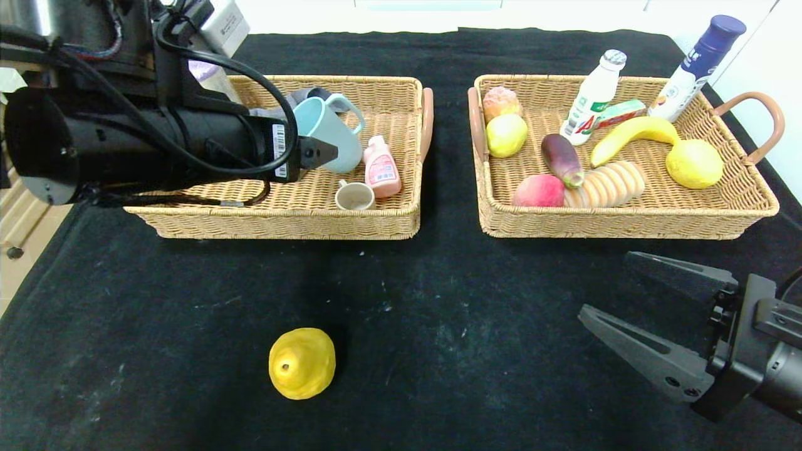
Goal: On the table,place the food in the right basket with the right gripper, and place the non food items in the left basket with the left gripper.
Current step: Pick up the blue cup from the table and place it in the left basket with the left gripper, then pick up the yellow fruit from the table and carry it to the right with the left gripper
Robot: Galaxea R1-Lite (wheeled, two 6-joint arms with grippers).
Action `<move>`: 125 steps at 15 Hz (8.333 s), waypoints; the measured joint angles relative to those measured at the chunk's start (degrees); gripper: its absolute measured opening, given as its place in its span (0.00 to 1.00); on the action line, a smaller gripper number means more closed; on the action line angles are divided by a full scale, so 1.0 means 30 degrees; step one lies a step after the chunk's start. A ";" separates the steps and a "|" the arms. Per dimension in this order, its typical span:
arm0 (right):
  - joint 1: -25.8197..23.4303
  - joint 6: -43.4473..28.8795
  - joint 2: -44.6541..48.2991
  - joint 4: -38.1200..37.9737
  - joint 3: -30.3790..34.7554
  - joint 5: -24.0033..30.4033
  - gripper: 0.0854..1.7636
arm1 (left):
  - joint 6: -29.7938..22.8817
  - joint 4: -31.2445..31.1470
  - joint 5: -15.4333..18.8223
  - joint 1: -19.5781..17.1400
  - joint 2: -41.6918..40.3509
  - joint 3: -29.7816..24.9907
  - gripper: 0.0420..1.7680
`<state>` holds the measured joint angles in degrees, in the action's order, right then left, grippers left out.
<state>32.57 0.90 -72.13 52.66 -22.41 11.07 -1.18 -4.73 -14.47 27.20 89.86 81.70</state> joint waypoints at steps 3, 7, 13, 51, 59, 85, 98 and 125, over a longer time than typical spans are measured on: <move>0.0000 0.0008 -0.0065 -0.0008 0.0045 0.0004 0.97 | -0.0016 -0.1369 -0.0284 0.1057 -0.1150 -0.0939 0.93; 0.0000 0.0012 -0.0191 -0.0016 0.0073 0.0000 0.97 | -0.0118 -0.2446 -0.0833 0.2032 -0.2389 -0.2381 0.95; 0.0008 0.0081 -0.0329 -0.0008 0.0138 0.0000 0.97 | -0.0264 -0.3978 -0.0707 0.2820 -0.3925 -0.4588 0.96; -0.0016 0.0240 -0.0175 0.0004 0.0175 0.0000 0.97 | -0.1581 -0.3698 -0.1109 0.4064 -0.1455 -0.9427 0.72; -0.0024 0.0276 -0.0195 -0.0008 0.0203 0.0000 0.97 | -0.1544 -0.3669 -0.1109 0.4051 -0.1288 -0.9338 0.64; -0.2389 0.0366 0.1248 -0.0309 -0.1430 0.0150 0.97 | -0.1504 -0.0772 -0.1093 0.8655 0.0016 -0.4856 0.63; -0.3426 -0.0110 0.4145 -0.2938 -0.3121 0.0179 0.97 | -0.1479 -0.0959 -0.1861 1.0882 0.5961 0.0947 0.63; -0.3417 -0.0118 0.4612 -0.3040 -0.3084 0.0167 0.97 | -0.1532 -0.1829 -0.2056 1.0927 0.7737 0.2495 0.87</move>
<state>22.32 0.55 -58.30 43.54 -31.66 11.57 -5.78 -10.22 -20.64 59.98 113.07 89.19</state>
